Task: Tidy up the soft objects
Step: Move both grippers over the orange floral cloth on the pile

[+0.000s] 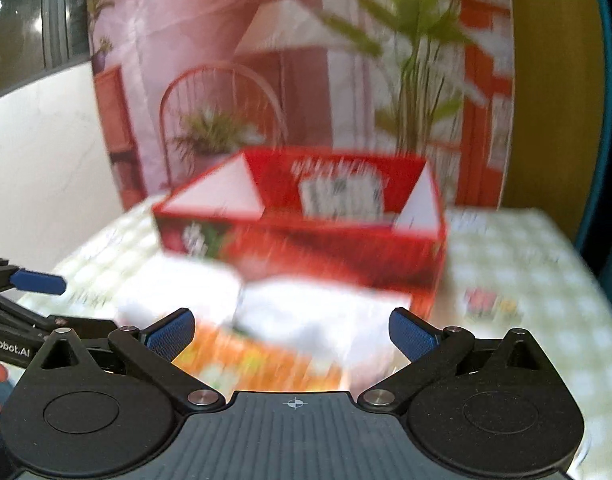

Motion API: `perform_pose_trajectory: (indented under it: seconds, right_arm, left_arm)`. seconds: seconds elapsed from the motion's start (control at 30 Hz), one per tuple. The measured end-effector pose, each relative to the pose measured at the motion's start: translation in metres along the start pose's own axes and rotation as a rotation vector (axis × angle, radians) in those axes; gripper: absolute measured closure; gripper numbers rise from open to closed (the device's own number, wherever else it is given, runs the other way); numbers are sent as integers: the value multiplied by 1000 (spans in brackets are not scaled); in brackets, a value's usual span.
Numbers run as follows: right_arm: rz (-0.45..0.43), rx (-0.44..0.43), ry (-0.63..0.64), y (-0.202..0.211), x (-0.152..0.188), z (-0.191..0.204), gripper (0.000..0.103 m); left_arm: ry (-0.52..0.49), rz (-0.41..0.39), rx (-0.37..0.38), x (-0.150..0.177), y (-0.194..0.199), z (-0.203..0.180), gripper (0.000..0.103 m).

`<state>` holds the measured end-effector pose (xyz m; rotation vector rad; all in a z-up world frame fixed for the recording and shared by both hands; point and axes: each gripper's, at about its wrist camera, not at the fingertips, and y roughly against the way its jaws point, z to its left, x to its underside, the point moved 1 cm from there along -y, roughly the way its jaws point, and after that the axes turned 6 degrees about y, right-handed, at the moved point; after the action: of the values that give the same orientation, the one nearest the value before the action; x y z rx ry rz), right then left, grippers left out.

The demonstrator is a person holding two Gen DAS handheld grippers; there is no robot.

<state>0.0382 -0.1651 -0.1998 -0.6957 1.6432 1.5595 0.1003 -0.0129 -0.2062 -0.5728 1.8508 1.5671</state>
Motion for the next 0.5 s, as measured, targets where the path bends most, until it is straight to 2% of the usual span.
perform_pose_trajectory:
  seconds: [0.17, 0.5]
  right_arm:
    - [63, -30, 42, -3, 29, 20, 0]
    - [167, -8, 108, -34, 50, 34, 0]
  left_arm:
    - [14, 49, -12, 19, -5, 3, 0]
    - [59, 123, -2, 28, -28, 10, 0]
